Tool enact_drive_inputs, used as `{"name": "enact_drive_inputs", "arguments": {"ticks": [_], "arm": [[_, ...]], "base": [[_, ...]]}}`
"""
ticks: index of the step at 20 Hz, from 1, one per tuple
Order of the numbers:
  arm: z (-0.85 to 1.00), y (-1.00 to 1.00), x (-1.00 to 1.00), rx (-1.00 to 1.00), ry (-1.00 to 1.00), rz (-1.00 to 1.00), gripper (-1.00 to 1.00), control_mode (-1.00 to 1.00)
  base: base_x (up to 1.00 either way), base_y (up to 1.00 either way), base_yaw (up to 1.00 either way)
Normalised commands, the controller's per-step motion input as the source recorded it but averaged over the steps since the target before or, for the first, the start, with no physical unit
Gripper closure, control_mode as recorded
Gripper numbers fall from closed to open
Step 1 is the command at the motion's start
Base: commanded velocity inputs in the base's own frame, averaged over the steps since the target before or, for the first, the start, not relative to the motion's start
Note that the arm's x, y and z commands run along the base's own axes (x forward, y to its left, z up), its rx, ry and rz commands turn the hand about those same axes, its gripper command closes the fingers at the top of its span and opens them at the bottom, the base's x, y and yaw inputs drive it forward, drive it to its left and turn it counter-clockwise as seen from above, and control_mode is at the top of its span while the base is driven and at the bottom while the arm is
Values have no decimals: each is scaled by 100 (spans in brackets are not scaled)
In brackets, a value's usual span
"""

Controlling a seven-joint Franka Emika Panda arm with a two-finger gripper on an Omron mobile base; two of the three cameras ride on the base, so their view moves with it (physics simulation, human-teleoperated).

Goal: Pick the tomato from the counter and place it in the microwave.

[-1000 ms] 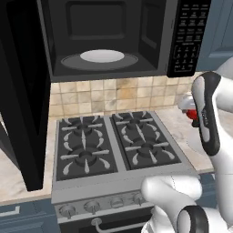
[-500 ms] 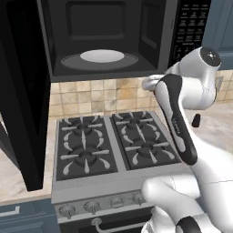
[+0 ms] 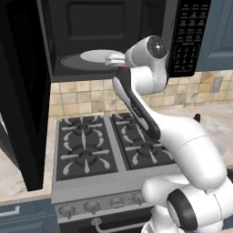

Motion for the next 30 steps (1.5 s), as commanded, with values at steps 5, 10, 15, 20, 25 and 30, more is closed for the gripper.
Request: {"name": "enact_drive_inputs", "arguments": {"ticks": [5,10,15,20,25,30], "arm": [[36,57,100,0,-1,0,100,-100],[6,1,100,0,-1,0,100,-100],[-13,0,100,0,0,0,100,-100],[-2,15,98,0,0,0,100,-100],[-13,14,32,0,7,0,100,-100],[-19,4,0,0,9,0,100,-100]], "base": [[0,0,0],[0,0,0],[0,0,0],[0,0,0],[0,0,0],[0,0,0]]}}
